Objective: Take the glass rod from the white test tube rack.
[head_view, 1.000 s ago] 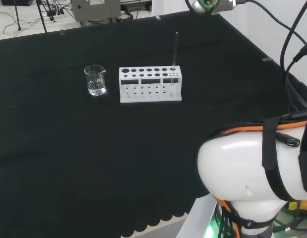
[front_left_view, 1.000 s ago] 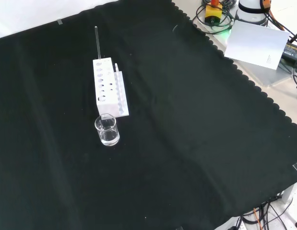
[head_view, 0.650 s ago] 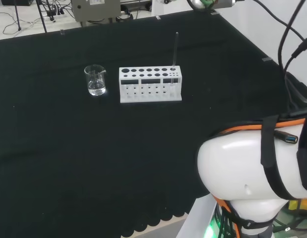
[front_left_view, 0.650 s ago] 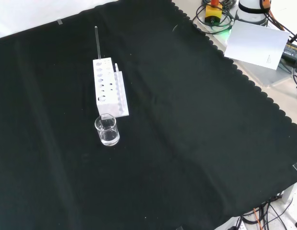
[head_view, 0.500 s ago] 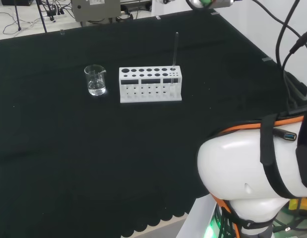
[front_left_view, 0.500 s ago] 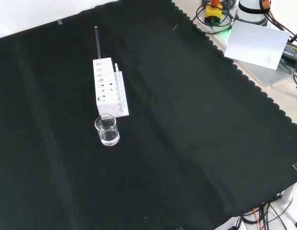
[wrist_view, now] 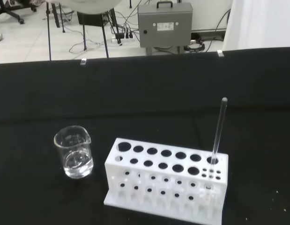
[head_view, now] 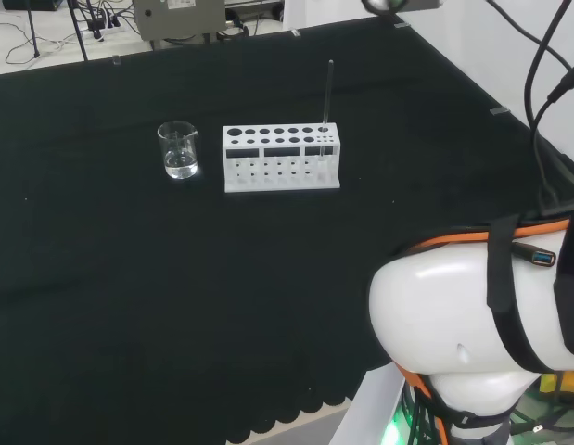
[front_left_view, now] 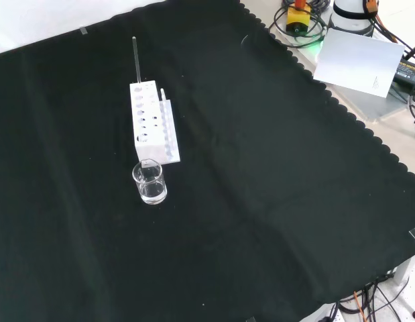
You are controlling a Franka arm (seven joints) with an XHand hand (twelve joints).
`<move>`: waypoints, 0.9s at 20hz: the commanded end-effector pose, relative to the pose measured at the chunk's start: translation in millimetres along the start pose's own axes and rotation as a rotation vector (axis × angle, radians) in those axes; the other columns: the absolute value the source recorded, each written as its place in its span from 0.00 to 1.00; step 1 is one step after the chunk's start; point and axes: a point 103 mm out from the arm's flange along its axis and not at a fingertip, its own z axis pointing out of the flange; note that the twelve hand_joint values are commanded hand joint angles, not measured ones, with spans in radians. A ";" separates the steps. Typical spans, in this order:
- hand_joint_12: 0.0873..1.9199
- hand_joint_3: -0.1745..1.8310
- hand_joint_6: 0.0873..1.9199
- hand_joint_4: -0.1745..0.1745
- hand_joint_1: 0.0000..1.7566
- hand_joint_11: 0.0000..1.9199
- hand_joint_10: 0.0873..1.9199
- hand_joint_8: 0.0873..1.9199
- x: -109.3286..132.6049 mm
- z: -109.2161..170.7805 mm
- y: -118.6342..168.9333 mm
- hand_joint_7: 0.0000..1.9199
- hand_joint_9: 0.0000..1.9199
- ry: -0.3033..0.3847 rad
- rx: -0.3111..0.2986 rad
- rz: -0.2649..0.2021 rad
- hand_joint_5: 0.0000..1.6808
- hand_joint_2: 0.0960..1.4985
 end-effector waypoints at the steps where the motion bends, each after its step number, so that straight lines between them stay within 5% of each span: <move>1: 0.70 0.38 0.00 0.10 0.43 0.00 0.44 0.40 -36.3 24.0 57.5 0.05 0.11 0.021 0.042 0.011 0.09 0.50; 18: 0.71 0.38 0.00 0.07 0.43 0.00 0.44 0.42 -86.7 95.6 147.6 0.09 0.16 0.035 0.104 -0.017 0.15 0.50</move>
